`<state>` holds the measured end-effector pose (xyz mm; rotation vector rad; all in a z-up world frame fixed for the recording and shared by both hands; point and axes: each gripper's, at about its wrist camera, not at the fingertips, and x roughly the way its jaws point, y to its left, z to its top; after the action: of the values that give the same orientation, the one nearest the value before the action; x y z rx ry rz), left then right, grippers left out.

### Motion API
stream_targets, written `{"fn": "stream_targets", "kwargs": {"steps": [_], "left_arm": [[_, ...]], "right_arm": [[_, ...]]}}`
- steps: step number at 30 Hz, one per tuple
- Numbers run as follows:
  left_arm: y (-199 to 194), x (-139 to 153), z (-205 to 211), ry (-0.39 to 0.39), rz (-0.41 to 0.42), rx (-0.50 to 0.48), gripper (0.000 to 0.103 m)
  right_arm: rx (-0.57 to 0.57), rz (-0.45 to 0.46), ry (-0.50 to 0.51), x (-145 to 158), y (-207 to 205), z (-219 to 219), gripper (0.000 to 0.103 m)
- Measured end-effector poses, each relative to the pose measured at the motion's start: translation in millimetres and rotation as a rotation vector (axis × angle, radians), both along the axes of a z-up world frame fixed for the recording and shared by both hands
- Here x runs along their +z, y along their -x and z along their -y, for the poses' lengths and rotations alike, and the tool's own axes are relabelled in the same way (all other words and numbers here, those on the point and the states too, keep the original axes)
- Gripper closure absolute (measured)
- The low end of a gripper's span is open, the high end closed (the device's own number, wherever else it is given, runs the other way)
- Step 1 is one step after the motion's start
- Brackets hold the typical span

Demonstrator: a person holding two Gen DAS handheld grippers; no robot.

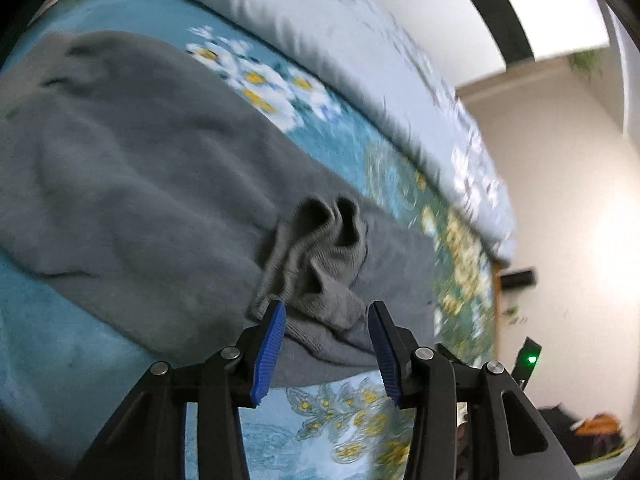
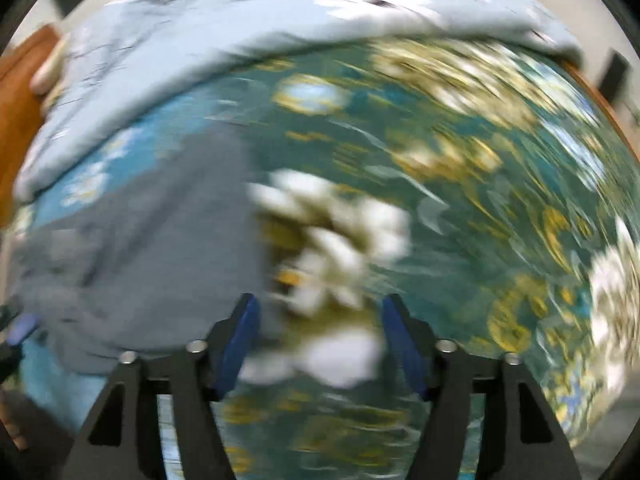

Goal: Fold clothes
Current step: 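Lay the ribbed cuff onto the grey garment with the right gripper and release, then grasp the cuff with the left gripper and fold the garment over itself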

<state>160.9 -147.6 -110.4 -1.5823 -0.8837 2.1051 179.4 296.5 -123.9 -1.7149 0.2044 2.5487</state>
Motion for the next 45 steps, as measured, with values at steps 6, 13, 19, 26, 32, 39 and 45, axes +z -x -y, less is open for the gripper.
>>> {"fn": "stream_targets", "kwargs": {"steps": [6,13,19,26,32,39,45], "left_arm": [[6.4,-20.7,-20.1,0.017,0.081,-0.001,0.056],[10.9,-30.8,-20.7,-0.065,0.105,0.082,0.056],[12.6,-44.8,-15.5,-0.120,0.146,0.174,0.058],[9.8,-43.8,-16.9,-0.048,0.097,0.168,0.083],[5.0,-28.1,-17.5,-0.011,0.008,0.143,0.093],[-2.1,-3.2,-4.1,0.011,-0.078,0.165,0.093],[-0.7,-42.8,14.7,-0.032,0.120,0.222,0.093]], "right_arm": [[0.071,-0.046,0.020,-17.7,-22.6,6.1,0.013],[0.207,-0.105,-0.032,-27.7,-37.2,34.5,0.007],[0.302,-0.108,-0.078,-33.1,-42.2,54.1,0.000],[0.312,-0.189,-0.097,-35.6,-55.1,57.3,0.000],[0.314,-0.284,-0.107,-39.6,-64.4,57.4,0.000],[0.311,-0.286,-0.101,-40.2,-63.4,57.8,0.000],[0.308,-0.291,-0.104,-41.5,-64.5,59.1,0.000]]}}
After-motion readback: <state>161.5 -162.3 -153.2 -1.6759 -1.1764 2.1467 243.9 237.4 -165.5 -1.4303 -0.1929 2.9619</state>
